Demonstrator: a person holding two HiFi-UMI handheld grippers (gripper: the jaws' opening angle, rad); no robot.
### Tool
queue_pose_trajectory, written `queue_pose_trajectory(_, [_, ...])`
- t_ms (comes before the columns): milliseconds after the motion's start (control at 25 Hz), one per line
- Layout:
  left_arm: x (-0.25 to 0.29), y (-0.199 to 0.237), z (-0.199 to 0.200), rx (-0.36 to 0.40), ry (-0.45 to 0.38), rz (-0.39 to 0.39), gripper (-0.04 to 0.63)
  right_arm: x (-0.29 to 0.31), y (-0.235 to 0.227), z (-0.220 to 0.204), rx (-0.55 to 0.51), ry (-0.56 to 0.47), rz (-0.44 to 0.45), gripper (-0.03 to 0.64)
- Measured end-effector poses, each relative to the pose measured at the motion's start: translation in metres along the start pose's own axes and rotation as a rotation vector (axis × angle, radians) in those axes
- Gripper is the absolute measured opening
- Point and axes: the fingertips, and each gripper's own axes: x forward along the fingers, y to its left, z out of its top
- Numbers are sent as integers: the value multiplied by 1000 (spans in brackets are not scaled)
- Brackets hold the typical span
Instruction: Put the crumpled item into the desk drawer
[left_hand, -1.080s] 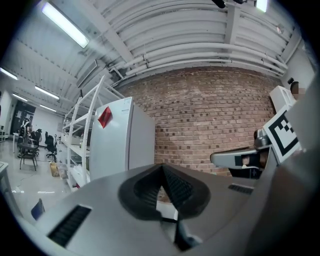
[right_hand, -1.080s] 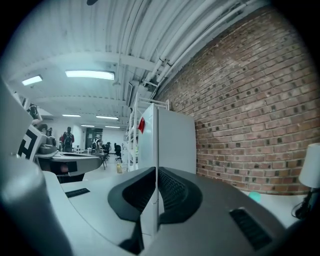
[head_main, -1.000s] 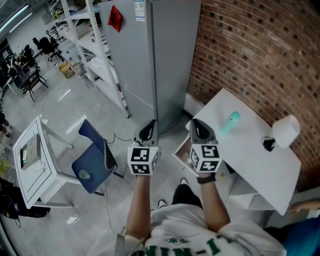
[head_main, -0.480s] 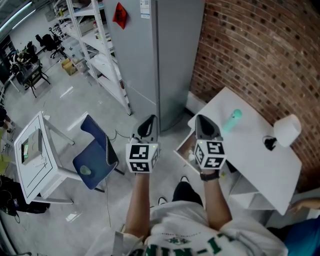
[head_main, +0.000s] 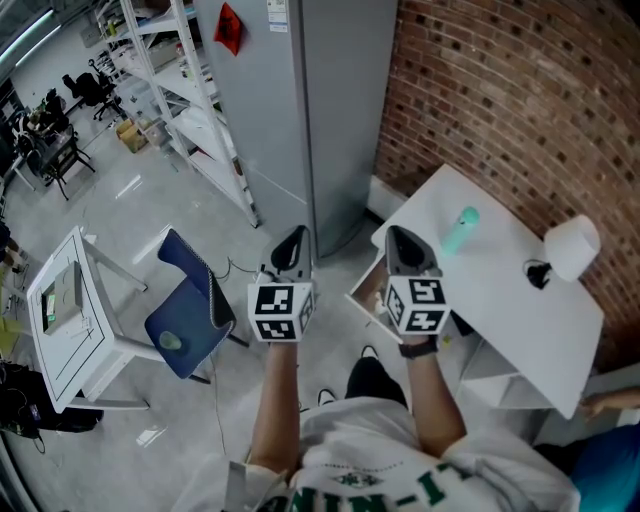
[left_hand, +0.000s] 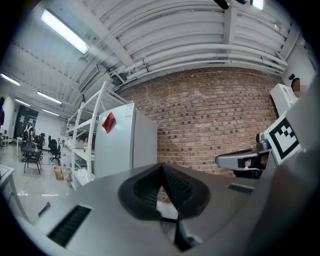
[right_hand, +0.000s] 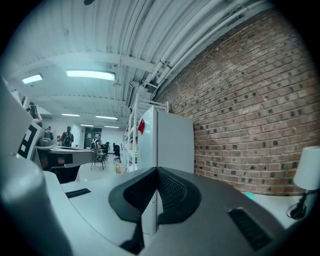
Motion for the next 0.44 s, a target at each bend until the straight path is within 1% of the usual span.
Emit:
queue_pose_trajectory(200, [0, -1, -5, -3, 1, 0, -3, -4, -2, -1, -1, 1, -6, 3])
queue_pose_trajectory(440, [-5, 15, -12, 2, 13, 33, -3, -6, -11, -6, -12, 0, -19, 3])
